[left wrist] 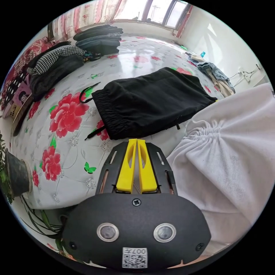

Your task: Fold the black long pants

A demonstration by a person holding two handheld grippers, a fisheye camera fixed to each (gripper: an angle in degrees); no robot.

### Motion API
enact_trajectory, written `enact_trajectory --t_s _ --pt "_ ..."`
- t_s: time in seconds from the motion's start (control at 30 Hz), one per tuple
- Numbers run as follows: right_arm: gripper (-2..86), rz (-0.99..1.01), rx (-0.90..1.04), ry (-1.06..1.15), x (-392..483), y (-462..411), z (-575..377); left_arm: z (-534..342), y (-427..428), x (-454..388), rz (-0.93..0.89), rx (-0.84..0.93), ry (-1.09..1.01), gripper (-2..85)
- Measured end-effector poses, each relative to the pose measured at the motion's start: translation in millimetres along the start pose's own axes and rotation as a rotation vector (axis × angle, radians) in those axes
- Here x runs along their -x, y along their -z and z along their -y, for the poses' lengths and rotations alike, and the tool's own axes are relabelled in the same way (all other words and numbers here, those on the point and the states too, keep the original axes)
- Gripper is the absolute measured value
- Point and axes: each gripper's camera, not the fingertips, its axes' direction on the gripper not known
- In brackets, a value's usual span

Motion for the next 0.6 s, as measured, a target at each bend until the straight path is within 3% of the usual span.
enact_trajectory --t_s 0.1,0.33,0.4,0.47,0.6 --pt "7.4 0.138 -0.018 -0.063 -6.6 -8.1 8.9 -0.2 15.5 19.2 -0.037 -0.053 0.092 -1.0" --pt "1.3 -0.071 0.062 -0.037 27.9 -35.4 39.0 -7.4 44.0 69.6 -0.180 -0.203 0.360 -0.6" --pt "0.5 -0.116 0.092 0.068 60.3 -42.9 47.9 -16.5 55.8 87.5 -0.242 -0.276 0.438 0.3" --pt "0.0 -0.135 0.157 0.307 128.5 -61.5 53.4 -24.6 63.0 99.9 -0.256 -0.310 0.500 1.9" --pt "-0.2 -0.047 0.324 0.695 247.4 -108.9 27.4 -45.9 74.9 124.8 -0.323 -0.389 0.624 5.3"
